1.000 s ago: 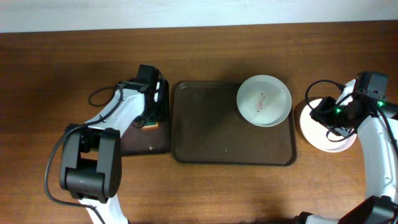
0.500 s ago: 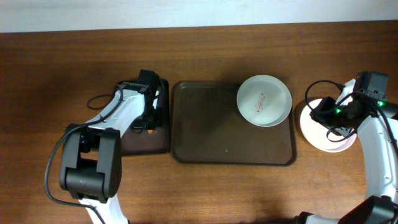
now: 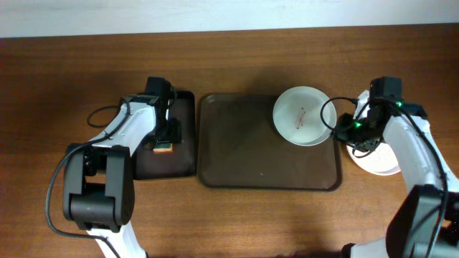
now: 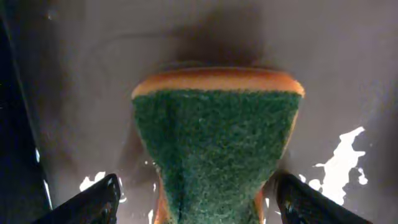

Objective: Clean dirty plates on tray and stack at the side
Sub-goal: 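Grip the pale green plate with the right gripper and pull it toward center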

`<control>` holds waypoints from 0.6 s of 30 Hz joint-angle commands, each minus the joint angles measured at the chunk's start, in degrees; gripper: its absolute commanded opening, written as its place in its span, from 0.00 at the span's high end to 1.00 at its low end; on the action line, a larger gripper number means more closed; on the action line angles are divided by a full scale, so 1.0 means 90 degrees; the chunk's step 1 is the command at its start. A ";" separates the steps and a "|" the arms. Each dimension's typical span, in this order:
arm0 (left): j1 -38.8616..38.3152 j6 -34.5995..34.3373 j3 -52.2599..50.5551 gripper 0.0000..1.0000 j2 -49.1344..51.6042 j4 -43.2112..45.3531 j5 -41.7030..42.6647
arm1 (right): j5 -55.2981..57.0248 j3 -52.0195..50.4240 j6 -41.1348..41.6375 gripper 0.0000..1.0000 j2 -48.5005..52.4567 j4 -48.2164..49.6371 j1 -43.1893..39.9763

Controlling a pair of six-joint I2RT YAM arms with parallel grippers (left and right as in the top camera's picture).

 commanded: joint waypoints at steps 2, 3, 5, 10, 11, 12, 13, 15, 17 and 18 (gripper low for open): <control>0.0005 0.0010 -0.0027 0.20 0.0058 0.0068 0.0284 | 0.0080 0.0102 0.0146 0.53 0.0483 0.0435 0.0070; 0.0005 0.0010 -0.0029 0.20 0.0058 0.0066 0.0284 | 0.0075 0.0102 0.0202 0.53 0.0631 0.0508 0.0080; 0.0005 0.0010 -0.0029 0.20 0.0058 0.0044 0.0308 | -0.0041 0.0102 0.0262 0.53 0.0942 0.0634 0.0083; 0.0005 0.0007 -0.0029 0.20 0.0058 0.0041 0.0308 | -0.0209 0.0102 0.0432 0.63 0.1389 0.1183 0.0087; 0.0005 0.0007 -0.0029 0.20 0.0058 0.0041 0.0311 | -0.0209 0.0102 0.0466 0.70 0.1389 0.1341 0.0087; 0.0005 0.0007 -0.0029 0.20 0.0058 0.0039 0.0335 | -0.0206 0.0102 0.0549 0.75 0.1389 0.1396 0.0090; 0.0005 0.0007 -0.0029 0.20 0.0058 0.0044 0.0449 | -0.0204 0.0102 0.0576 0.78 0.1392 0.1421 0.0090; 0.0005 0.0007 -0.0029 0.20 0.0058 0.0044 0.0476 | -0.0204 0.0102 0.0576 0.78 0.1394 0.1389 0.0090; 0.0005 0.0007 -0.0029 0.20 0.0058 0.0041 0.0476 | -0.0204 0.0100 0.0576 0.83 0.1394 0.1389 0.0090; 0.0005 0.0007 -0.0029 0.20 0.0058 0.0039 0.0476 | -0.0206 0.0097 0.0576 0.85 0.1394 0.1389 0.0090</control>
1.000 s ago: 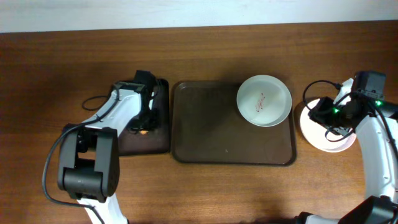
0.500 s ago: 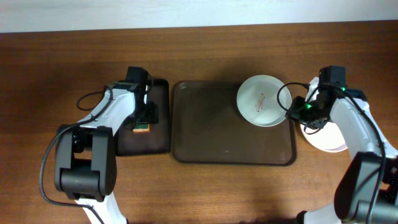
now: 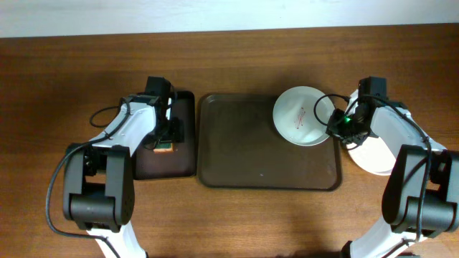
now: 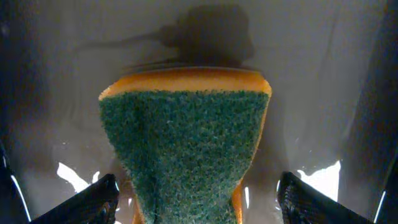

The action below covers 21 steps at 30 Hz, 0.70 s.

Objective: Clean dirty plates on tray and stack at the side
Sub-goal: 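Grip the pale green plate with the right gripper and pull it toward center, then lift the sponge from the black tray with the left gripper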

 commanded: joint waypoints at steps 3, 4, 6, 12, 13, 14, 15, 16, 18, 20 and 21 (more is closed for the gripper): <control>0.0005 0.0007 -0.0024 0.20 0.0058 -0.0010 0.0100 | -0.0041 0.0070 0.0032 0.86 0.0058 -0.0083 0.0189; 0.0005 0.0007 -0.0024 0.19 0.0058 -0.0012 0.0100 | 0.0000 0.0061 0.0036 0.86 0.0058 -0.0063 0.0267; 0.0005 0.0007 -0.0024 0.19 0.0058 -0.0039 0.0100 | 0.0022 0.0061 0.0051 0.86 0.0058 -0.0027 0.0374; 0.0005 0.0007 -0.0024 0.19 0.0058 -0.0058 0.0100 | 0.0022 0.0058 0.0049 0.96 0.0058 -0.0228 0.0440; 0.0005 0.0007 -0.0024 0.19 0.0058 -0.0058 0.0100 | 0.0019 0.0058 0.0049 0.96 0.0058 -0.0304 0.0461; 0.0005 0.0007 -0.0024 0.19 0.0058 -0.0056 0.0100 | 0.0015 0.0058 0.0049 0.96 0.0058 -0.0563 0.0639; 0.0005 0.0007 -0.0024 0.19 0.0058 -0.0053 0.0100 | -0.0007 0.0058 0.0049 0.96 0.0058 -0.0670 0.0753; 0.0005 0.0007 -0.0024 0.19 0.0058 -0.0056 0.0100 | -0.0053 0.0058 0.0051 0.96 0.0058 -0.0714 0.0845; 0.0005 0.0007 -0.0024 0.19 0.0058 -0.0056 0.0102 | -0.0119 0.0058 0.0053 0.96 0.0058 -0.0716 0.1061; 0.0005 0.0007 -0.0024 0.19 0.0058 -0.0053 0.0100 | -0.0146 0.0058 0.0180 0.96 0.0058 -0.0619 0.1353; 0.0005 0.0007 -0.0024 0.19 0.0058 -0.0056 0.0102 | -0.0146 0.0058 0.0294 0.96 0.0058 -0.0556 0.1472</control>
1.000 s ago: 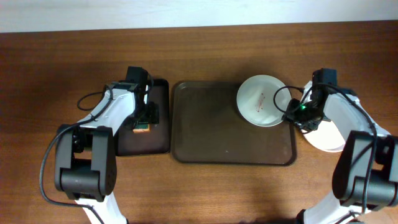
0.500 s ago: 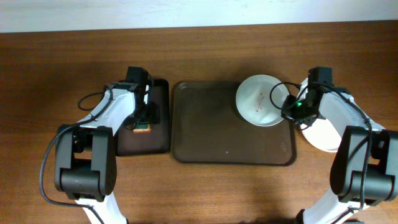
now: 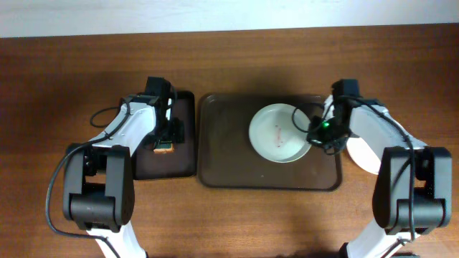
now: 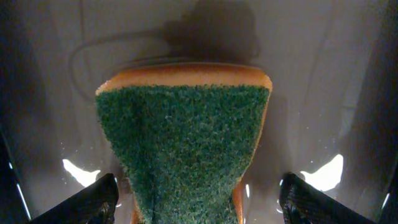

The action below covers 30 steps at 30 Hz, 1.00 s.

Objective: Clean dirty plates on tray and stack at the side
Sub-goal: 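Lift the sponge from the black tray with the left gripper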

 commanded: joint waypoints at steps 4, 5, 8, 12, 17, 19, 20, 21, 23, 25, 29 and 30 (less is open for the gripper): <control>0.0005 0.0007 -0.0024 0.19 0.0058 -0.0010 0.0097 | -0.0078 0.0046 0.0389 0.96 0.0058 0.0406 0.0767; 0.0005 0.0007 -0.0024 0.19 0.0058 -0.0005 0.0097 | -0.0078 0.0046 0.0389 0.96 0.0058 0.0413 0.0797; 0.0005 0.0007 -0.0024 0.21 0.0058 0.0095 0.0095 | -0.0070 0.0046 0.0386 0.96 0.0058 0.0410 0.0874; 0.0005 0.0007 -0.0022 0.76 0.0058 0.0347 0.0095 | -0.0002 0.0046 0.0386 0.96 0.0058 0.0403 0.0874; 0.0005 0.0010 0.0044 1.00 0.0051 0.0420 0.0019 | 0.0063 0.0046 0.0386 0.96 0.0058 0.0403 0.0874; 0.0005 0.0012 0.0165 1.00 0.0036 0.0413 0.0010 | 0.0063 0.0046 0.0386 0.96 0.0058 0.0403 0.0874; 0.0005 0.0012 0.0257 1.00 0.0019 0.0386 -0.0041 | 0.0063 0.0046 0.0386 0.96 0.0058 0.0393 0.0874; 0.0005 0.0012 0.0352 0.89 0.0015 0.0333 -0.0080 | 0.0066 0.0046 0.0386 0.95 0.0058 0.0372 0.0874; 0.0005 0.0012 0.0495 0.40 0.0012 0.0143 -0.0075 | 0.0066 0.0046 0.0386 0.95 0.0058 0.0357 0.0874; 0.0005 0.0012 0.0495 0.41 0.0017 -0.0138 -0.0075 | 0.0066 0.0046 0.0386 0.95 0.0058 0.0357 0.0874; 0.0005 0.0010 0.0495 0.53 0.0017 -0.0236 -0.0075 | 0.0066 0.0046 0.0386 0.95 0.0058 0.0357 0.0874; 0.0002 0.0010 0.0495 0.55 0.0017 -0.0221 -0.0075 | 0.0066 0.0046 0.0386 0.95 0.0058 0.0355 0.0874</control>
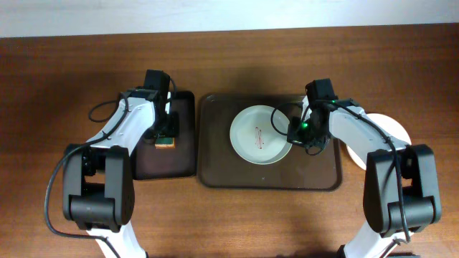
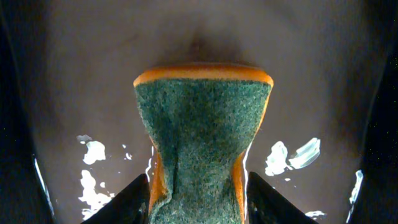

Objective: Clean dirty plates on tray and stack at the side
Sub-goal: 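Lift the sponge from the black tray with the left gripper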

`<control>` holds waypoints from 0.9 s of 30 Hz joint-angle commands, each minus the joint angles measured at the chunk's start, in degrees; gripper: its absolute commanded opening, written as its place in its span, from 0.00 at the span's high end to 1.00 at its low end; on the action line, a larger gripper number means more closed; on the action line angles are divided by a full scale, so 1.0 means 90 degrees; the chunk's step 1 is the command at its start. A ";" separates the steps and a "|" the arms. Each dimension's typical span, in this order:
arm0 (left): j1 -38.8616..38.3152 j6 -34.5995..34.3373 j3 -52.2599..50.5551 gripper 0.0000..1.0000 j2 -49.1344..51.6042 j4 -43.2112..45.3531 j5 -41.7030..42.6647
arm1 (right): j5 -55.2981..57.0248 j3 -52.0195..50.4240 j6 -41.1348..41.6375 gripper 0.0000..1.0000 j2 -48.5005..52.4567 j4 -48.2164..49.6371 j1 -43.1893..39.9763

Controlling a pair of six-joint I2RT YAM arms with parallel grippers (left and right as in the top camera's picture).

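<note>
A white dirty plate (image 1: 257,135) with red smears lies on the big brown tray (image 1: 229,172), left of its middle. At the plate's right rim is my right gripper (image 1: 295,133), shut on that rim as far as the overhead view shows. A green and orange sponge (image 2: 202,130) is pinched at its waist between my left fingers (image 2: 127,202), over the small dark tray (image 1: 179,161). The overhead view shows my left gripper (image 1: 166,135) shut on the sponge (image 1: 166,142).
White clean plates (image 1: 391,135) are stacked on the table right of the big tray, partly under my right arm. The small dark tray has wet, shiny patches (image 2: 292,155) on its floor. Bare wooden table (image 1: 229,222) lies in front.
My left jaws stood wide of the sponge and now squeeze its sides. The right gripper and the dirty plate have shifted further left on the big tray.
The dirty plate lay at the big tray's back right corner with my right gripper at its rim. At each later moment plate and gripper were further left, now left of centre. My left gripper stayed open around the sponge in the small tray, and now grips it.
</note>
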 commanded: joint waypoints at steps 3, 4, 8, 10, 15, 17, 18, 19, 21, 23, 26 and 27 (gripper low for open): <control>0.0005 0.0029 0.0087 0.59 0.0017 0.0034 -0.0046 | 0.0078 0.0046 0.0032 0.95 0.0053 -0.0019 0.0058; 0.0005 0.0029 0.0087 0.59 0.0017 0.0046 -0.0046 | 0.0078 0.0046 0.0032 0.95 0.0053 -0.0019 0.0058; 0.0002 0.0029 0.0085 0.65 0.0046 0.0068 -0.0046 | 0.0078 0.0046 0.0032 0.96 0.0053 -0.0024 0.0058; 0.0002 0.0029 0.0080 0.66 0.0102 0.0070 -0.0046 | 0.0078 0.0046 0.0032 0.96 0.0053 -0.0024 0.0058; 0.0005 0.0029 0.0083 1.00 0.0170 0.0177 -0.0049 | 0.0078 0.0046 0.0032 0.96 0.0053 -0.0024 0.0058; 0.0022 0.0032 0.0119 1.00 0.0170 0.0209 -0.0100 | 0.0078 0.0046 0.0032 0.96 0.0053 -0.0024 0.0058; 0.0046 0.0032 0.0170 1.00 0.0151 0.0163 -0.0097 | 0.0078 0.0046 0.0032 0.96 0.0053 -0.0034 0.0058; 0.0078 0.0032 0.0240 1.00 0.0112 0.0090 -0.0097 | 0.0078 0.0046 0.0032 0.95 0.0053 -0.0041 0.0058; 0.0119 0.0032 0.0401 1.00 -0.0036 -0.0107 -0.0095 | 0.0078 0.0046 0.0032 0.95 0.0053 -0.0041 0.0058; 0.0129 0.0034 0.0563 1.00 -0.0335 -0.0274 -0.0095 | 0.0078 0.0046 0.0032 0.96 0.0053 -0.0041 0.0058; 0.0129 0.0032 0.0566 1.00 -0.0811 -0.0221 -0.0097 | 0.0080 0.0046 0.0032 0.96 0.0053 -0.0039 0.0058; 0.0129 0.0034 0.0566 1.00 -0.1030 -0.0138 -0.0095 | 0.0080 0.0046 0.0032 0.96 0.0053 -0.0041 0.0058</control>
